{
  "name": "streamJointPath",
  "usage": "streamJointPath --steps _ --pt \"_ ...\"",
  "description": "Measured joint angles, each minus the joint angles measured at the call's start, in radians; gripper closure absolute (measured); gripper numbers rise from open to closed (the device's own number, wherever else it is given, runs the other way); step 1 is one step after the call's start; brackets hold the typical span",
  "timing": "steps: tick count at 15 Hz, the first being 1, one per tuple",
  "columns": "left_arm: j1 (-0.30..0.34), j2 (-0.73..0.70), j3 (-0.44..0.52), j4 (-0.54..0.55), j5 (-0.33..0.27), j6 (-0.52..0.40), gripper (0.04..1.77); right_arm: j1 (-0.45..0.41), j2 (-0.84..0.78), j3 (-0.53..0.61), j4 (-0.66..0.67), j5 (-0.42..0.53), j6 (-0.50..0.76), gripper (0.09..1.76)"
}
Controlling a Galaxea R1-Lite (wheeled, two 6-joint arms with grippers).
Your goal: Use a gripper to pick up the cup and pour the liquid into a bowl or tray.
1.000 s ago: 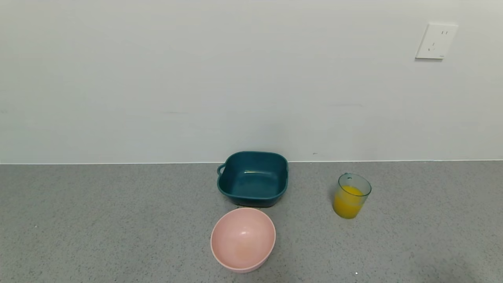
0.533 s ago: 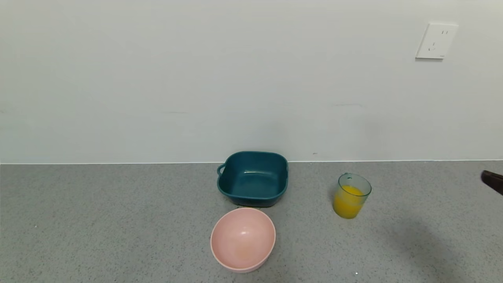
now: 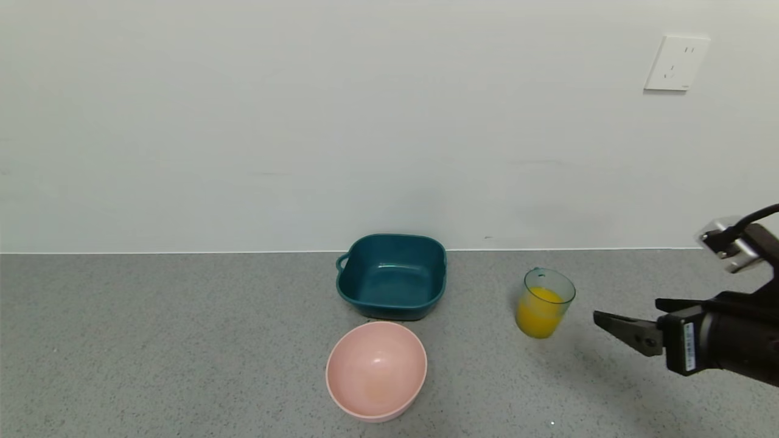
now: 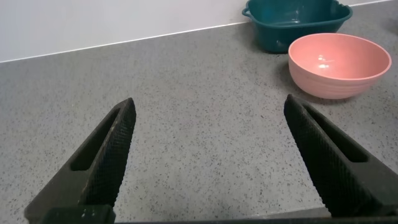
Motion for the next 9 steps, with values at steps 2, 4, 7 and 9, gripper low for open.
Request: streamJointPath --steps 2,4,7,9 --pt "0.000 0.000 0.000 0.000 0.000 0.000 0.09 0.038 0.103 0.049 -0.147 -0.039 0.024 0.14" --pt "0.000 0.000 0.000 0.000 0.000 0.000 0.09 0.061 0.207 0.092 -0.273 -0.071 0.034 0.14" --pt "0.000 0.000 0.000 0.000 0.000 0.000 0.09 0.074 0.360 0.132 -0.409 -0.125 0.070 0.14" --pt "0.000 0.000 0.000 0.000 0.000 0.000 0.09 0.075 0.447 0.144 -0.500 -0.166 0.089 0.14"
